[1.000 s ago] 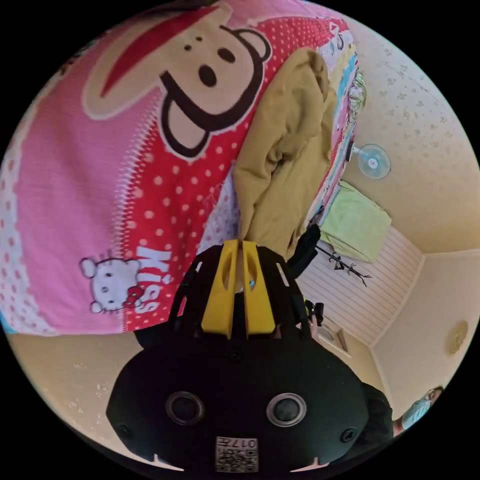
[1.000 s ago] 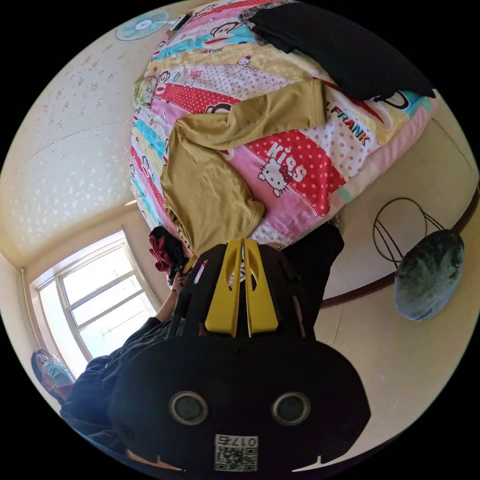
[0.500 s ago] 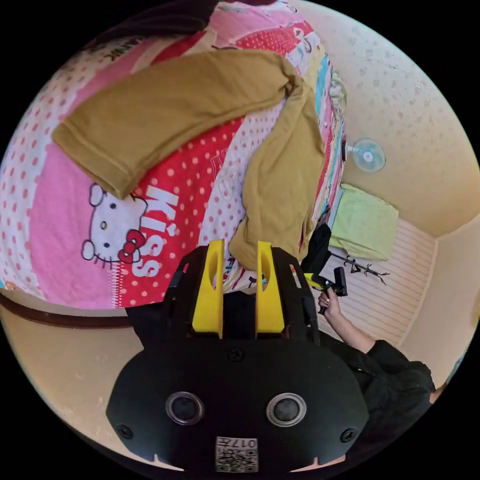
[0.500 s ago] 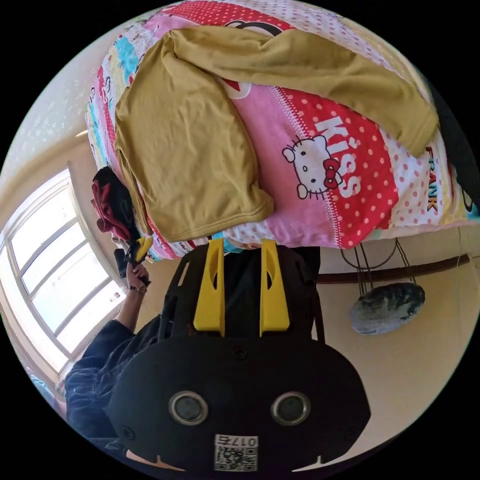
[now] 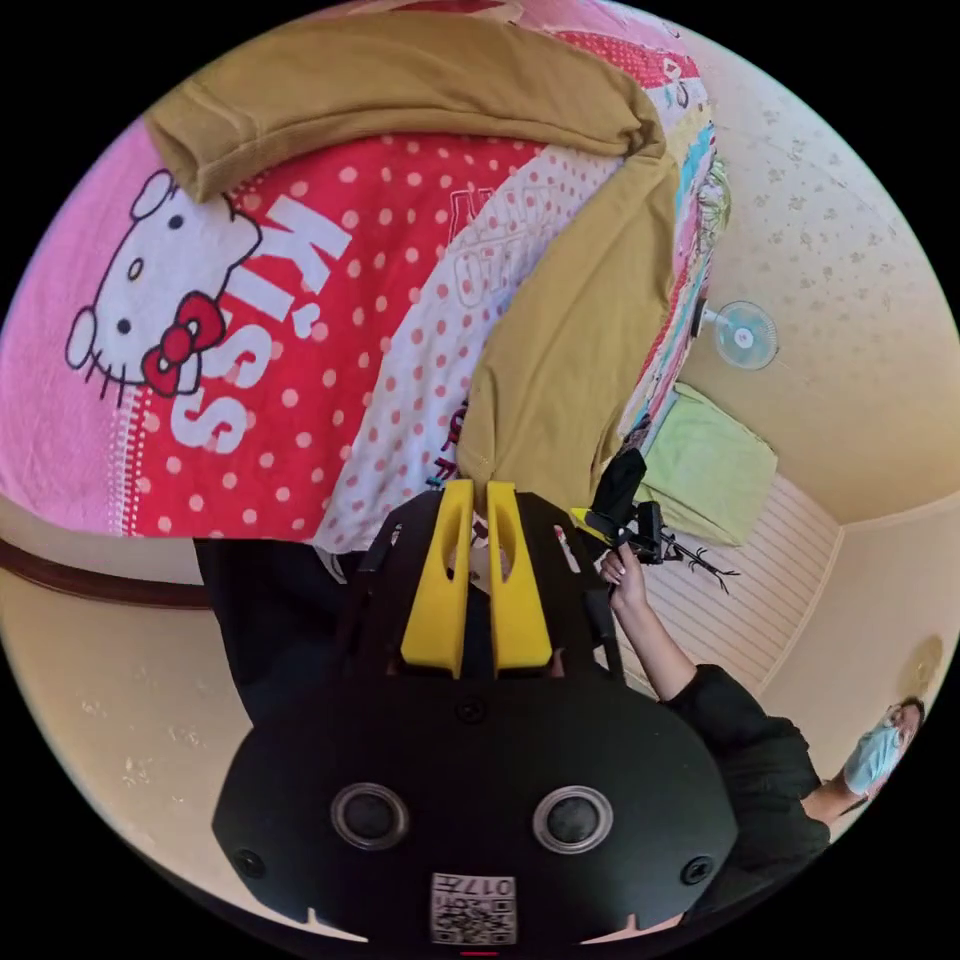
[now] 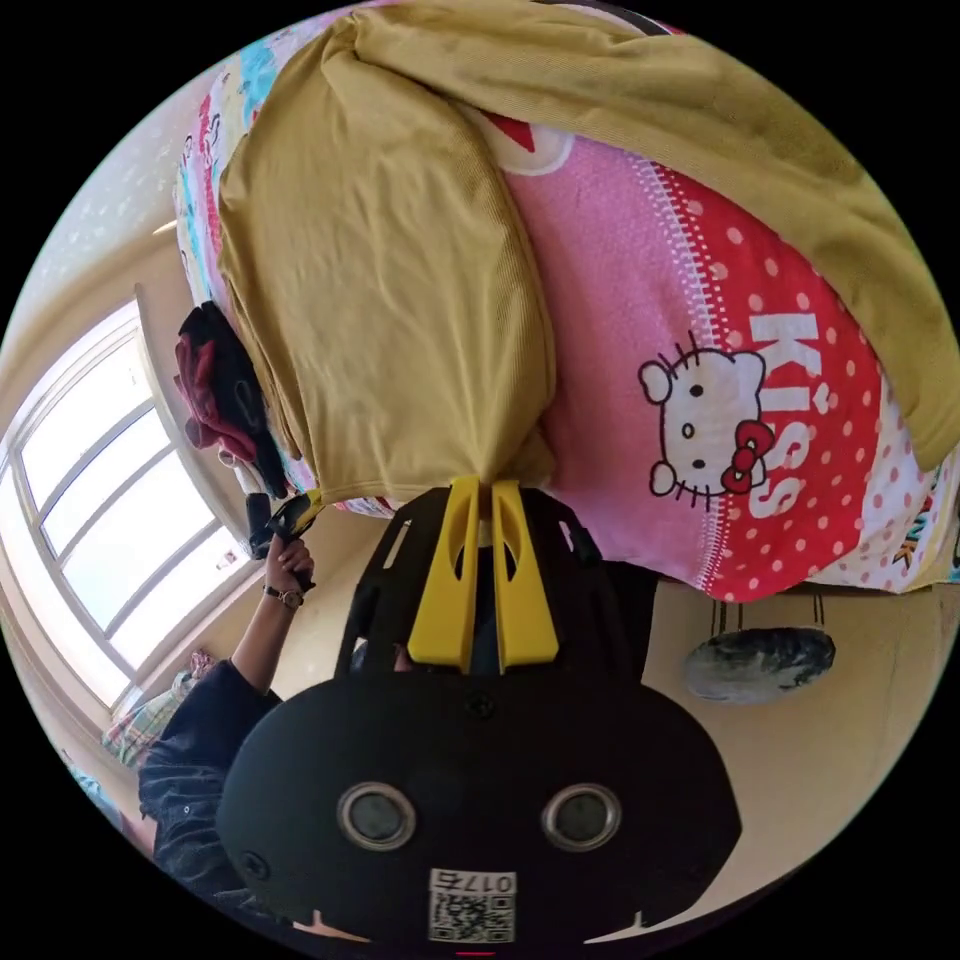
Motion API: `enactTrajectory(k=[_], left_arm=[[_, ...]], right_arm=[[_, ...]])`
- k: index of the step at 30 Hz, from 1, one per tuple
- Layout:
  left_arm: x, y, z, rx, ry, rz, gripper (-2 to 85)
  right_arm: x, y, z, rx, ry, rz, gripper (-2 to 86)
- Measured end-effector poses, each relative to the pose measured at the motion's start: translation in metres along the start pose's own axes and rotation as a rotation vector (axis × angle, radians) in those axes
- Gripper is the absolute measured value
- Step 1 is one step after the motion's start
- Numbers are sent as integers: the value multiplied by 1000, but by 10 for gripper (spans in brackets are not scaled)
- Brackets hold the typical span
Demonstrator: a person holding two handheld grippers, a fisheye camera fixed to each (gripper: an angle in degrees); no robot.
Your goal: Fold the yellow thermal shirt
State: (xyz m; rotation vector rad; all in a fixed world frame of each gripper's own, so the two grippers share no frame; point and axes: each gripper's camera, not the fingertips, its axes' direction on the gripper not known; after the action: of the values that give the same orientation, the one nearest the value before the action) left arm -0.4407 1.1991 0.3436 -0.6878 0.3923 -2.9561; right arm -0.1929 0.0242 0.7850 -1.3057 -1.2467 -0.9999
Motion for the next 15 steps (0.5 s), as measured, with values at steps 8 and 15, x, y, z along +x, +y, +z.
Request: enactTrajectory(k=[8, 15], left_arm=[[-8, 73, -26, 18, 142, 65, 9], [-66, 99, 15, -57, -23, -232, -4]], right_arm=[[22, 72, -89, 31, -232, -121, 25], [109, 58, -71, -39, -390, 88, 37]])
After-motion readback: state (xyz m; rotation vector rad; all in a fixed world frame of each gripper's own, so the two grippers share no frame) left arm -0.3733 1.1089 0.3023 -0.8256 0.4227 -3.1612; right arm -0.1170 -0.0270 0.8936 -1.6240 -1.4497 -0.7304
